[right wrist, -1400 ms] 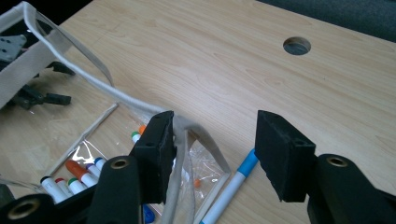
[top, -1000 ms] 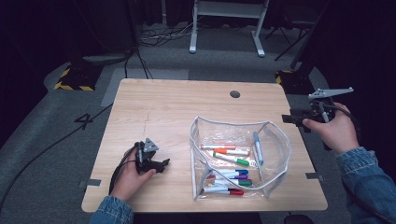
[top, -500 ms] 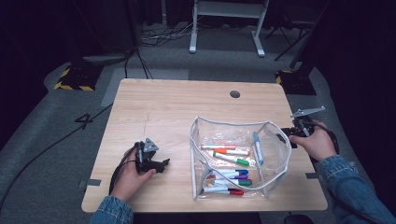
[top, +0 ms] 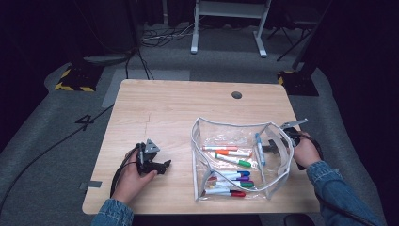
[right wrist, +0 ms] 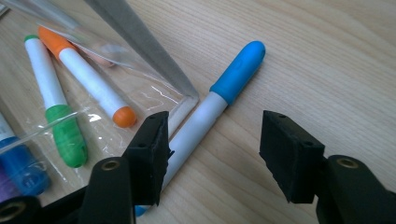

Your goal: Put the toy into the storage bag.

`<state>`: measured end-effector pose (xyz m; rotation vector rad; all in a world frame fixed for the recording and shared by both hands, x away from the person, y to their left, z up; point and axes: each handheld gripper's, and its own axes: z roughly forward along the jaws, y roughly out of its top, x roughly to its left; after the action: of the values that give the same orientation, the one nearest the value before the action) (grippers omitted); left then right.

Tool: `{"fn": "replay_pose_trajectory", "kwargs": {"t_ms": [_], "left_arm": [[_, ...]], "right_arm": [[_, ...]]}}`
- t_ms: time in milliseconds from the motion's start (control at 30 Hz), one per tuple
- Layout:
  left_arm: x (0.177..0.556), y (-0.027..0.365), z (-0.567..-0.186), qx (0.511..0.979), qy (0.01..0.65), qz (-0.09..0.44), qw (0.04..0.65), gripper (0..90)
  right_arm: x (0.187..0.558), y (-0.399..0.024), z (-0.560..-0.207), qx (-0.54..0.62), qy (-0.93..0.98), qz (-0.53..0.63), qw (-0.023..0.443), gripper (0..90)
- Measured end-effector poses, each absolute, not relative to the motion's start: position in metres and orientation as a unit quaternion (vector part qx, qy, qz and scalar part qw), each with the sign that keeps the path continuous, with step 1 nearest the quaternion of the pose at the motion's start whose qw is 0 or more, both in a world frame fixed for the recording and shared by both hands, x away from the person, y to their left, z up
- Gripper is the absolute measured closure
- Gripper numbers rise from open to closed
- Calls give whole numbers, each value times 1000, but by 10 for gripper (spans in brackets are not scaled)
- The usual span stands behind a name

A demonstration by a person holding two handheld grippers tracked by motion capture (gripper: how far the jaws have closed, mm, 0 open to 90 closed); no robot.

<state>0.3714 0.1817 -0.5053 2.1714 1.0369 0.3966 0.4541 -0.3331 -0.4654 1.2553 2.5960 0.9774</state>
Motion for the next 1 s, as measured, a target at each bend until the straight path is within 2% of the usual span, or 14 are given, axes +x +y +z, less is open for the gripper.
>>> {"fn": "replay_pose_trajectory", "kwargs": {"t_ms": [233, 400, 467, 567, 867, 1000], "left_arm": [[371, 182, -505, 836, 399, 153, 344, 177], [371, 182, -505, 836, 399, 153, 344, 177], [371, 182, -505, 836, 399, 153, 344, 177], [371, 182, -505, 836, 399, 153, 344, 177], [371, 182, -505, 835, 401, 153, 344, 177], [371, 182, -505, 836, 401, 152, 344, 177]], "right_arm": [[460, -327, -481, 412, 853, 316, 58, 438], [461, -331, -480, 408, 860, 292, 95, 628], [462, -333, -479, 409, 862, 281, 99, 653], [462, -336, -478, 412, 864, 270, 105, 761], [461, -339, -474, 438, 854, 261, 98, 771], [459, -342, -458, 441, 849, 272, 102, 771]]}}
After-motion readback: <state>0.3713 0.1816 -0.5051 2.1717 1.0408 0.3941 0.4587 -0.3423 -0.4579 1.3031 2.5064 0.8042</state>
